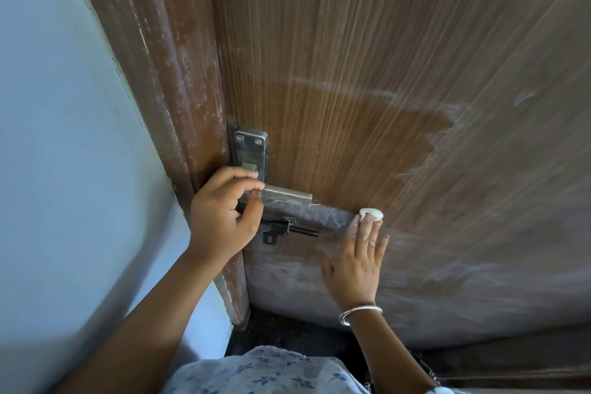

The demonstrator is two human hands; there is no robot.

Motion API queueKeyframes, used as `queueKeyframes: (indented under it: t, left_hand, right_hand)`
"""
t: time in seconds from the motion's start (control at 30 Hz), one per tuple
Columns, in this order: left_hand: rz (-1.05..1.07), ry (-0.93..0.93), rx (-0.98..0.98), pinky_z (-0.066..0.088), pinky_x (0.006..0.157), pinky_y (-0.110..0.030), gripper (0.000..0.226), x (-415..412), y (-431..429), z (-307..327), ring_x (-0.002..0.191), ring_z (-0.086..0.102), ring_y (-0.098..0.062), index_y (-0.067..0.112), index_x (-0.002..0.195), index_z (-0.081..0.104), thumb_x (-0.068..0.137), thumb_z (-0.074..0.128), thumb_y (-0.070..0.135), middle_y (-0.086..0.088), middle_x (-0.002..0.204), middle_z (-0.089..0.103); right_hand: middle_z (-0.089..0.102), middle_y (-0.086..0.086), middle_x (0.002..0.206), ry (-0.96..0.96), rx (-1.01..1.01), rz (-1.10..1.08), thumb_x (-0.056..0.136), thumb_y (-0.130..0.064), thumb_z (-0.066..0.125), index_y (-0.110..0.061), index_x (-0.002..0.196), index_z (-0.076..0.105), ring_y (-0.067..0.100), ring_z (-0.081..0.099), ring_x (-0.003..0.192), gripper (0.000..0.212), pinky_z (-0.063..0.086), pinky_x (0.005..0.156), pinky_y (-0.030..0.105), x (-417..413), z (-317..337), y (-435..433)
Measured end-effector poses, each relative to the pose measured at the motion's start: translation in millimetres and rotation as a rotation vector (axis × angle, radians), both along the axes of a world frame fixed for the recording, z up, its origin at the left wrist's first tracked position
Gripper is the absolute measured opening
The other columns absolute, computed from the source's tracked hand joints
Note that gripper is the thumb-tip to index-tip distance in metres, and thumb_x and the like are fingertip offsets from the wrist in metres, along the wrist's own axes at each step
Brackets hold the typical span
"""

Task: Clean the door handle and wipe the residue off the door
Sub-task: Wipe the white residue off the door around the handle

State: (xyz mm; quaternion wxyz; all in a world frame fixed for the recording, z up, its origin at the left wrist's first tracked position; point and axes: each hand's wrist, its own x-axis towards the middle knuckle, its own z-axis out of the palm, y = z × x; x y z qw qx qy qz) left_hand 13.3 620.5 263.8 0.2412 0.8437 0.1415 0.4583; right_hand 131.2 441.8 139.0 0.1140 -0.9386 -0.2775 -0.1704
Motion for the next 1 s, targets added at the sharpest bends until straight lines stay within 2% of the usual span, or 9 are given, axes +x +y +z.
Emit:
queueKeyframes:
  t: [0.07, 0.17, 0.3, 0.43, 0.63, 0.73, 0.83, 0.9, 1.0]
  left_hand:
    - [0.005, -0.007, 0.007, 0.045, 0.069, -0.01, 0.025, 0.4, -0.2, -0.5, 0.079, 0.059, -0.009, 0.001, 0.08, 0.074, 0.077, 0.051, 0.012, -0.009, 0.089, 0.07]
    - [0.005, -0.015, 0.017, 0.048, 0.066, -0.016, 0.025, 0.1, -1.0, -0.6, 0.08, 0.059, -0.009, 0.0, 0.08, 0.074, 0.077, 0.052, 0.011, -0.01, 0.089, 0.07]
    - [-0.003, -0.008, 0.036, 0.049, 0.062, -0.021, 0.024, -0.3, 0.3, -1.0, 0.077, 0.059, -0.01, 0.0, 0.08, 0.074, 0.077, 0.052, 0.011, -0.01, 0.09, 0.07]
    - [-0.012, -0.008, 0.038, 0.049, 0.06, -0.022, 0.024, -1.1, 1.0, -1.5, 0.078, 0.059, -0.009, 0.0, 0.081, 0.074, 0.077, 0.053, 0.01, -0.01, 0.091, 0.07]
    - [0.003, -0.028, 0.042, 0.049, 0.062, -0.021, 0.022, 0.7, 1.0, -2.8, 0.078, 0.059, -0.01, 0.0, 0.08, 0.074, 0.076, 0.054, 0.009, -0.01, 0.089, 0.07]
    - [0.011, -0.033, 0.048, 0.048, 0.059, -0.019, 0.023, 1.5, 0.9, -4.1, 0.072, 0.06, -0.011, 0.001, 0.08, 0.074, 0.077, 0.053, 0.01, -0.01, 0.089, 0.07]
    - [0.013, -0.046, 0.048, 0.048, 0.054, -0.026, 0.024, 0.3, 2.2, -5.9, 0.063, 0.062, -0.018, 0.001, 0.081, 0.074, 0.077, 0.052, 0.008, -0.008, 0.091, 0.07]
    - [-0.013, -0.078, 0.023, 0.051, 0.064, -0.024, 0.023, -1.4, 3.7, -9.1, 0.076, 0.064, -0.015, 0.0, 0.086, 0.071, 0.078, 0.05, 0.003, -0.007, 0.093, 0.069]
    - [-0.056, -0.129, -0.167, 0.054, 0.08, -0.03, 0.029, -3.4, 6.9, -12.8, 0.09, 0.068, -0.015, 0.001, 0.099, 0.064, 0.078, 0.047, -0.006, -0.004, 0.096, 0.069]
  right_hand:
    - [0.033, 0.035, 0.141, 0.026, 0.037, -0.01, 0.064, -0.035, 0.079, 0.012, 0.135, 0.031, 0.044, 0.02, 0.134, 0.098, 0.017, 0.106, 0.059, -2.5, -0.5, 6.1]
    - [0.039, 0.032, 0.138, -0.021, -0.026, 0.13, 0.062, -0.036, 0.077, 0.008, 0.135, 0.031, 0.05, 0.032, 0.13, 0.096, 0.017, 0.105, 0.061, -9.7, 5.4, 28.1]
    - [0.039, 0.021, 0.143, -0.121, -0.11, 0.345, 0.069, -0.037, 0.07, 0.001, 0.137, 0.033, 0.04, 0.03, 0.135, 0.086, 0.016, 0.106, 0.061, -21.4, 10.8, 53.9]
    - [0.043, 0.015, 0.142, -0.158, -0.103, 0.291, 0.063, -0.033, 0.076, -0.003, 0.138, 0.039, 0.033, 0.031, 0.135, 0.089, 0.016, 0.105, 0.061, -12.4, 9.2, 39.1]
    - [0.039, 0.033, 0.138, -0.056, 0.03, 0.013, 0.059, -0.032, 0.083, 0.007, 0.136, 0.027, 0.046, 0.033, 0.13, 0.103, 0.019, 0.106, 0.06, -2.8, -2.4, 8.4]
    - [0.038, 0.035, 0.138, -0.028, 0.011, 0.066, 0.058, -0.035, 0.081, 0.009, 0.135, 0.028, 0.05, 0.031, 0.13, 0.103, 0.017, 0.108, 0.059, -7.2, 0.7, 22.2]
    - [0.042, 0.028, 0.138, -0.073, -0.082, 0.196, 0.064, -0.036, 0.073, 0.005, 0.134, 0.034, 0.047, 0.036, 0.129, 0.09, 0.016, 0.105, 0.061, -16.9, 8.0, 47.9]
    - [0.046, 0.025, 0.136, -0.094, -0.098, 0.263, 0.069, -0.034, 0.067, 0.003, 0.133, 0.038, 0.044, 0.038, 0.129, 0.079, 0.017, 0.105, 0.06, -23.3, 13.9, 64.7]
    - [0.052, 0.017, 0.133, -0.12, -0.128, 0.398, 0.074, -0.028, 0.068, -0.001, 0.133, 0.047, 0.037, 0.048, 0.123, 0.068, 0.021, 0.107, 0.055, -36.8, 19.0, 86.0]
